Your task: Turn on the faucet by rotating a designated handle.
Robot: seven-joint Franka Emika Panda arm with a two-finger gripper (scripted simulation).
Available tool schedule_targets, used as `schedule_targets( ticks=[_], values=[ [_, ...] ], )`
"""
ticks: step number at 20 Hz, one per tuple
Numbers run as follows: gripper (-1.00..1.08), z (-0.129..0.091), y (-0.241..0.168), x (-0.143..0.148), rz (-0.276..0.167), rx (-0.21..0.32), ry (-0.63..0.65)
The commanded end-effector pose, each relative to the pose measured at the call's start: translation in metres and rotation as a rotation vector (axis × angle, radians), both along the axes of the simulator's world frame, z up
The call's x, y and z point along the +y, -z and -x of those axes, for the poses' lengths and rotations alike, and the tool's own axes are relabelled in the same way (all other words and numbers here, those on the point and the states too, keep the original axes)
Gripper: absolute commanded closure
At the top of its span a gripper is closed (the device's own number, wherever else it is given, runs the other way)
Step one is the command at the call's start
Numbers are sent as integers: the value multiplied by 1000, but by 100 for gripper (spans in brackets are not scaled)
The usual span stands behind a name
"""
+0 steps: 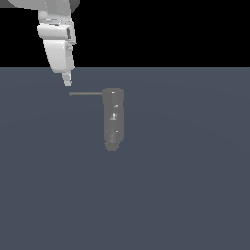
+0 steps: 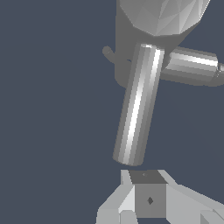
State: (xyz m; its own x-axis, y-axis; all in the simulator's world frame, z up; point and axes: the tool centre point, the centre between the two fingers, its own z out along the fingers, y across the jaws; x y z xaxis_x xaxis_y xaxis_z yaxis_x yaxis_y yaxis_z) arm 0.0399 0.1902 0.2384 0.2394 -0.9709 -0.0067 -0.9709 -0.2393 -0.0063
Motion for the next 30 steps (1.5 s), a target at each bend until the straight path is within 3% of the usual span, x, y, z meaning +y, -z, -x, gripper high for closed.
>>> schedule_targets(
  ticks=[1,8,14,30],
  values=[
    [108,-14,9,-3,4,1,50],
    [108,-44,29,-12,8,4,154],
    [108,-57,37,-17,9,5,201],
    [108,-50,36,-17,8,5,201]
  ],
)
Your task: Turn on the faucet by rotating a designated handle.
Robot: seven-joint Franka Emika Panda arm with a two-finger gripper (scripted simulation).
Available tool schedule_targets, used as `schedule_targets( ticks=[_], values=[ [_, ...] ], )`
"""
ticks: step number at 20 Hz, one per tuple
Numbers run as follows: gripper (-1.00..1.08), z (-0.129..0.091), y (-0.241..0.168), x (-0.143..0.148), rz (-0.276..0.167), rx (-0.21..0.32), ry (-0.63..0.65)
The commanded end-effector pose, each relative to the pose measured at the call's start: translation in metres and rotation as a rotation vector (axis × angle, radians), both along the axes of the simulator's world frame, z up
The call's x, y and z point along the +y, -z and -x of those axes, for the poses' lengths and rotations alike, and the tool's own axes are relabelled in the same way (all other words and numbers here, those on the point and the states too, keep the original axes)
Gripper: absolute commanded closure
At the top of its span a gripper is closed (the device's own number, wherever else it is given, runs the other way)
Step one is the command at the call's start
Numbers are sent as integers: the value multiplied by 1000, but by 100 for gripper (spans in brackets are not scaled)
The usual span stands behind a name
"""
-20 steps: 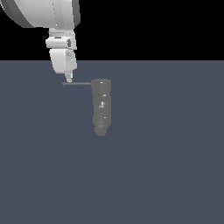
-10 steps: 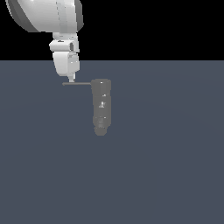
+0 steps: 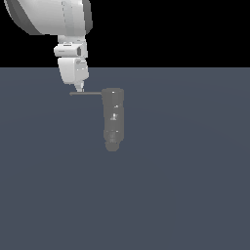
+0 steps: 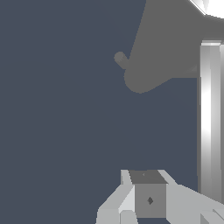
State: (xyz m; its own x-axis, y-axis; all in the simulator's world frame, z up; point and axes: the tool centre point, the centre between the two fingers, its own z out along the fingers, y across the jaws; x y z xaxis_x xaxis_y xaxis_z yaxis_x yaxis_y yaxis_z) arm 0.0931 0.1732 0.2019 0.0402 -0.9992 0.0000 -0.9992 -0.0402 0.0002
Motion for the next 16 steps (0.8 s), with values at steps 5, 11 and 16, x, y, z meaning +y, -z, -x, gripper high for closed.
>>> schedule_targets(
  ticks=[5,11,16],
  values=[
    [108,16,0,-1,0,0,0],
    [108,32,0,-2,0,0,0],
    [108,45,0,-3,0,0,0]
  ],
)
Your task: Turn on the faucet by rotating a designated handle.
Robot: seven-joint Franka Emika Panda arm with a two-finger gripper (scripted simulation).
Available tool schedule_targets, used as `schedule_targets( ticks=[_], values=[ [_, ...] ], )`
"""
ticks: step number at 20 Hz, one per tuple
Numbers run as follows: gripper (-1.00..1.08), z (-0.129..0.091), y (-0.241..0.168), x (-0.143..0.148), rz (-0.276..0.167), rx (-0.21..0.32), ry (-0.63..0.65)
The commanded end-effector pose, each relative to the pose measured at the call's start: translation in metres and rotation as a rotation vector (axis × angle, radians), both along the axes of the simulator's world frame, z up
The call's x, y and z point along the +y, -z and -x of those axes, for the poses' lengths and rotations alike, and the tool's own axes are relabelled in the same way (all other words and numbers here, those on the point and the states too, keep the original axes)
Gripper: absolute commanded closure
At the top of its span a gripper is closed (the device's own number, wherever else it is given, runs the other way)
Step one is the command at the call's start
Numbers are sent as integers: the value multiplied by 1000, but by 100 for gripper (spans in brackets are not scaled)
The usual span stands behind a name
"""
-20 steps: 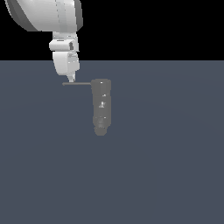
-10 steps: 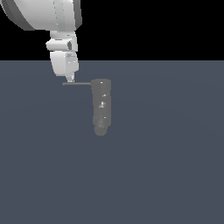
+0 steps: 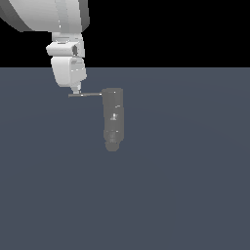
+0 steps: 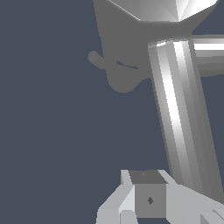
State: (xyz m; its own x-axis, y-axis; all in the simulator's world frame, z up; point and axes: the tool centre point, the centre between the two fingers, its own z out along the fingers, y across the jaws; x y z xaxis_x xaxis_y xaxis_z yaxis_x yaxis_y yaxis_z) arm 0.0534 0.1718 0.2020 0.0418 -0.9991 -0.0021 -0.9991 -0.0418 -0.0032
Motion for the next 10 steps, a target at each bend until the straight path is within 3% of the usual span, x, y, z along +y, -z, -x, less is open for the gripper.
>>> schedule_targets(
  ticks=[1,10],
  values=[
    [108,8,0,-2,2,3,1],
    [108,34,0,-4,2,3,1]
  ],
)
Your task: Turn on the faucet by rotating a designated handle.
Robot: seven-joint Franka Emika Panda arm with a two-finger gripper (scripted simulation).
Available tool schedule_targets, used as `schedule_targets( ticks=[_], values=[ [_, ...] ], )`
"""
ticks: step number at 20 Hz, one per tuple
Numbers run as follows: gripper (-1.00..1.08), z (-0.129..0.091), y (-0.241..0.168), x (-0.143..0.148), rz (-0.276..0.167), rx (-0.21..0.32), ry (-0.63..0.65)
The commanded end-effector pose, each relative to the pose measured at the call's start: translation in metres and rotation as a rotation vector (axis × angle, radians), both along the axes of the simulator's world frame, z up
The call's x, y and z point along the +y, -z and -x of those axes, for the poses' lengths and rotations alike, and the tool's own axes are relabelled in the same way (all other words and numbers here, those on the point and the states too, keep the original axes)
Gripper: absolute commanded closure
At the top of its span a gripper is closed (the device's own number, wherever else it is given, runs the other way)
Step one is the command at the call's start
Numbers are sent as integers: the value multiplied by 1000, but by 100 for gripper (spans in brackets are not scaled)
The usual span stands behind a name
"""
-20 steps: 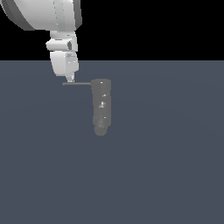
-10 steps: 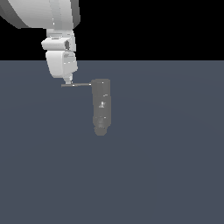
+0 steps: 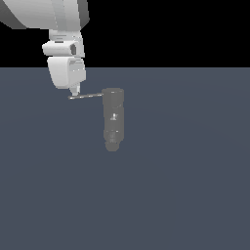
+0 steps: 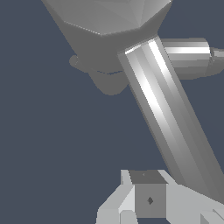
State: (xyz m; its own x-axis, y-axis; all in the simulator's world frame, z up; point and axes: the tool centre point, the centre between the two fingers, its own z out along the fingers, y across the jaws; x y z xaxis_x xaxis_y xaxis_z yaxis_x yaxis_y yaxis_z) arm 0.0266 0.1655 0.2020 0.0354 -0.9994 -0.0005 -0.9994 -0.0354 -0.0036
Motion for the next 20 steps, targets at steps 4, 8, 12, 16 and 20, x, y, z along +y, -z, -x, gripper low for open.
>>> schedule_targets(
  ticks=[4,8,12,16,20],
  values=[
    [108,19,0,2,1,4,-5],
    [108,31,0,1,1,4,-5],
    [108,30,0,-7,0,0,2],
    [108,38,0,-16,0,1,2],
    [108,47,0,-25,1,1,0]
  ],
)
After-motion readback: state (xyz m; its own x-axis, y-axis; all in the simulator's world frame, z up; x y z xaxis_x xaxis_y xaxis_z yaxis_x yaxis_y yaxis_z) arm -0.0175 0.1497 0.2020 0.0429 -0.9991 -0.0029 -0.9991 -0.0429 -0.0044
